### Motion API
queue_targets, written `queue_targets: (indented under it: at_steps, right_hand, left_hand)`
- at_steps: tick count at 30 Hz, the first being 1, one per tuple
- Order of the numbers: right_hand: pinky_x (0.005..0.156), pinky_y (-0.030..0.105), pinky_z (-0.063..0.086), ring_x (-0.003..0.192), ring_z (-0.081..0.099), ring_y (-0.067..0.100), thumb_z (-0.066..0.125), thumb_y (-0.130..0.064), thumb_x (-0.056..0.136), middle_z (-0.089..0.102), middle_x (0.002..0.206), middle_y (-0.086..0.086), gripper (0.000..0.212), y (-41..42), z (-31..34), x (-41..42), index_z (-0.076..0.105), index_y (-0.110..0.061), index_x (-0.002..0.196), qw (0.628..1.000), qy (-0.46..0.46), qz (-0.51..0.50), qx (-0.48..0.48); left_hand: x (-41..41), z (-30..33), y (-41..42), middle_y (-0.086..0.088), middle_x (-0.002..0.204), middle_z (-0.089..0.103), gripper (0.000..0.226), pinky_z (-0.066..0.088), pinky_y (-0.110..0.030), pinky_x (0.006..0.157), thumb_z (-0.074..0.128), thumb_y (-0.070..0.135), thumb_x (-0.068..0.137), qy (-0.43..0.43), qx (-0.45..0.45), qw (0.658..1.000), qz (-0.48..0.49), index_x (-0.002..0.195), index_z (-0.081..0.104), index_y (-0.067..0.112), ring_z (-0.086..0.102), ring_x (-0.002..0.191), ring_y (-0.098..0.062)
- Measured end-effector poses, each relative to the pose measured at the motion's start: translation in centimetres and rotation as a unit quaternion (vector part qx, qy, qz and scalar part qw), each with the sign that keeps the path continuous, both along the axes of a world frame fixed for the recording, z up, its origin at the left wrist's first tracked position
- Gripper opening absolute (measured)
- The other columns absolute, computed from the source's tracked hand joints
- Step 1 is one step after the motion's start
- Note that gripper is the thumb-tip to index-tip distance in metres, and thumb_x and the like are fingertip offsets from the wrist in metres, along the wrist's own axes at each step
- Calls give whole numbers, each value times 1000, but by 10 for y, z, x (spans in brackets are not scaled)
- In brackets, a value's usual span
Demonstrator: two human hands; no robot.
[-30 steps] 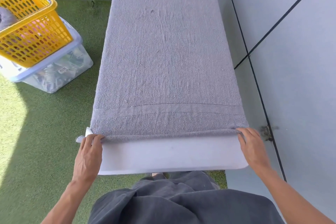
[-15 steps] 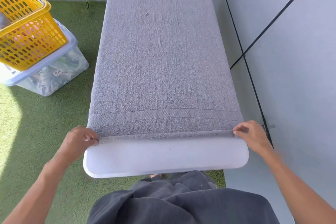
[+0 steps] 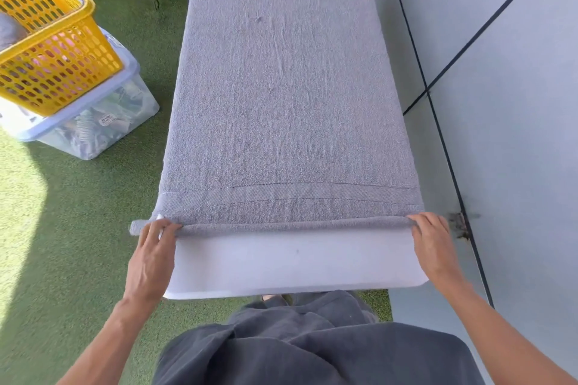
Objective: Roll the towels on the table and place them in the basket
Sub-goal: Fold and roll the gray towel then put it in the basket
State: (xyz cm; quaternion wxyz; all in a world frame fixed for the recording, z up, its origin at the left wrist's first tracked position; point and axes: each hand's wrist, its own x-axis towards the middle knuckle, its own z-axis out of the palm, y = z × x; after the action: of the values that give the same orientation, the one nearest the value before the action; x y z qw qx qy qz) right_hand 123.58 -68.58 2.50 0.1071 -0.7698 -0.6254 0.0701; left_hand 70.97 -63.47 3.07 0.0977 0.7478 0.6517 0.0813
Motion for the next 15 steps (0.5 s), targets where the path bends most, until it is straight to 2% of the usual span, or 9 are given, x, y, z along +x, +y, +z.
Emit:
queue_targets:
  at_steps: [3, 6, 9, 11, 13, 15]
  right_hand:
    - [90, 32, 35, 97, 50, 30, 62, 6, 85, 64, 100, 12, 19, -3, 2, 8, 66, 0, 103, 1000, 13, -11, -18]
    - [87, 32, 36, 97, 55, 32, 59, 6, 87, 65, 100, 9, 20, -10, 4, 23, 67, -2, 103, 997, 38, -7, -68]
    - [76, 31, 37, 87, 60, 28, 60, 3, 87, 66, 92, 6, 20, -3, 16, 34, 70, -6, 103, 988, 88, 1, -128]
    - [75, 30, 39, 82, 61, 22, 63, -3, 88, 66, 88, 1, 20, 9, 24, 34, 68, -14, 104, 975, 155, -42, -151]
    - [77, 32, 45, 79, 63, 22, 67, -5, 85, 66, 85, 1, 24, 18, 27, 31, 63, -23, 101, 965, 214, -82, -127]
    - [82, 32, 46, 81, 61, 21, 70, -3, 81, 65, 87, 4, 25, 19, 24, 27, 62, -26, 91, 970, 210, -94, -82]
  left_hand:
    - [-1, 8, 7, -11, 106, 60, 25, 52, -45, 72, 62, -8, 84, 0, -5, 1000, -1, 107, 63, 2, 53, 96, -32]
    - [-13, 18, 5, -7, 100, 65, 25, 52, -41, 69, 56, -6, 88, -18, -62, 997, -39, 108, 65, 6, 58, 90, -29]
    - [-23, 24, 19, -7, 104, 66, 30, 55, -37, 79, 54, -8, 90, -62, -159, 985, -33, 113, 66, 7, 64, 90, -25]
    - [-23, 25, 36, -6, 105, 64, 28, 54, -36, 84, 55, -5, 90, -102, -198, 975, 6, 112, 64, 10, 63, 89, -20]
    - [-20, 25, 48, -5, 105, 57, 23, 53, -36, 82, 61, -1, 88, -136, -196, 970, 42, 104, 62, 15, 61, 90, -22]
    - [-18, 23, 51, -6, 102, 54, 17, 49, -40, 79, 69, 2, 83, -98, -131, 986, 40, 92, 64, 15, 55, 92, -28]
